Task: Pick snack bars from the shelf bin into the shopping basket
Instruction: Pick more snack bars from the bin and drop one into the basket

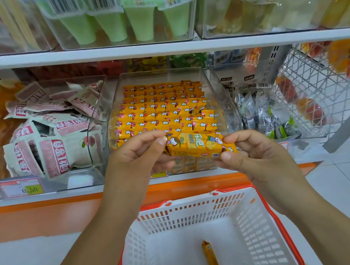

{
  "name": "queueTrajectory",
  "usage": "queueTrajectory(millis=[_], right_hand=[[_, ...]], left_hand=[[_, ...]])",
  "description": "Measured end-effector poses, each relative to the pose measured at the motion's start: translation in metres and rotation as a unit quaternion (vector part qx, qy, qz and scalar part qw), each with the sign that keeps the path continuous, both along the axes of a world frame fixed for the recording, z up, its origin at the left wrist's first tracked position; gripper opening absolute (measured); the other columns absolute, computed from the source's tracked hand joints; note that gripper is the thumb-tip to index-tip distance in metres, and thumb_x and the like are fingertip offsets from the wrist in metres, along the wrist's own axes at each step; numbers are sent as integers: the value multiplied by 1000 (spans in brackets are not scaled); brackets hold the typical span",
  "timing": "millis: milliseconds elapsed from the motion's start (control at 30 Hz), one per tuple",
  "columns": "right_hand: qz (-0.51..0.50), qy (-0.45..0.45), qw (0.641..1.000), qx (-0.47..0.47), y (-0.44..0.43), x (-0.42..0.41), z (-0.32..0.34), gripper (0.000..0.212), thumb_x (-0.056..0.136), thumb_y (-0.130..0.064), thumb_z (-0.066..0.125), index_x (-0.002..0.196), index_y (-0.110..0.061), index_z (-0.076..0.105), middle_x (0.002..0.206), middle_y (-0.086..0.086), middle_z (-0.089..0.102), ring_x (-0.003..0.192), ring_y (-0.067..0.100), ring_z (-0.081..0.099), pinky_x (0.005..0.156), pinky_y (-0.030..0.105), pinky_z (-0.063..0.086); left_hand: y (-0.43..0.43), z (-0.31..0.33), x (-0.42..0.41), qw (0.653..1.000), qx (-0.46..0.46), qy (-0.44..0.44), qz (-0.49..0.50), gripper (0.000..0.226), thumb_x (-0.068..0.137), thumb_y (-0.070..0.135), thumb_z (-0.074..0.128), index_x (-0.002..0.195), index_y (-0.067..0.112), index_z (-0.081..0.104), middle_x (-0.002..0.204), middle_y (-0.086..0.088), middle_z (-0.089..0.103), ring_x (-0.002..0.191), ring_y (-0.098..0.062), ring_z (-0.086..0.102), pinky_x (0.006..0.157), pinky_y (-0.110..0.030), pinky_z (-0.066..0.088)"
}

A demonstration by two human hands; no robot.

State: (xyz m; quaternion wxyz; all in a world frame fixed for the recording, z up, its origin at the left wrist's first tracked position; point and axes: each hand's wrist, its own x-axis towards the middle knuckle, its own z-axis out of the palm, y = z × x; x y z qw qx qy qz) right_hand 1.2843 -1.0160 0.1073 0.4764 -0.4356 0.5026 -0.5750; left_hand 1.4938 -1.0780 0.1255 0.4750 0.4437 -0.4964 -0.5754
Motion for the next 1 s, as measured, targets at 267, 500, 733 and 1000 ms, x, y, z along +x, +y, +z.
queueTrajectory(millis=[267, 500, 733, 1000], right_hand=[[-7, -93, 996, 10, -3, 0, 6, 31, 65, -19, 72, 93, -6, 67, 103, 19, 73, 89, 34, 73, 74, 29, 59], [12, -137, 990, 29, -3, 1, 10, 32, 76, -11, 62, 105, 3, 62, 104, 24, 71, 92, 34, 73, 73, 28, 60], [5, -84, 996, 14, -1, -1, 10, 14, 74, -14, 67, 85, -17, 75, 91, 14, 75, 90, 32, 74, 73, 27, 60], [-32, 2, 999, 5, -3, 5, 3, 31, 61, -53, 80, 74, -27, 71, 101, 12, 74, 92, 31, 73, 91, 45, 55]], left_hand=[[-6, 0, 8, 998, 3, -1, -69, 28, 69, 16, 68, 98, 17, 70, 91, -7, 77, 80, -22, 75, 66, -20, 58], [-7, -2, 13, 996, 17, 22, -80, 18, 86, 5, 59, 94, 14, 72, 88, -14, 76, 87, -28, 75, 73, -25, 60], [-7, -3, 14, 996, 16, 5, -89, 16, 82, 6, 65, 94, 14, 71, 87, -12, 76, 85, -26, 75, 69, -23, 59], [-6, -10, 4, 997, 5, -33, -68, 17, 95, 9, 56, 79, 12, 59, 81, -5, 73, 77, -20, 73, 77, -30, 57]])
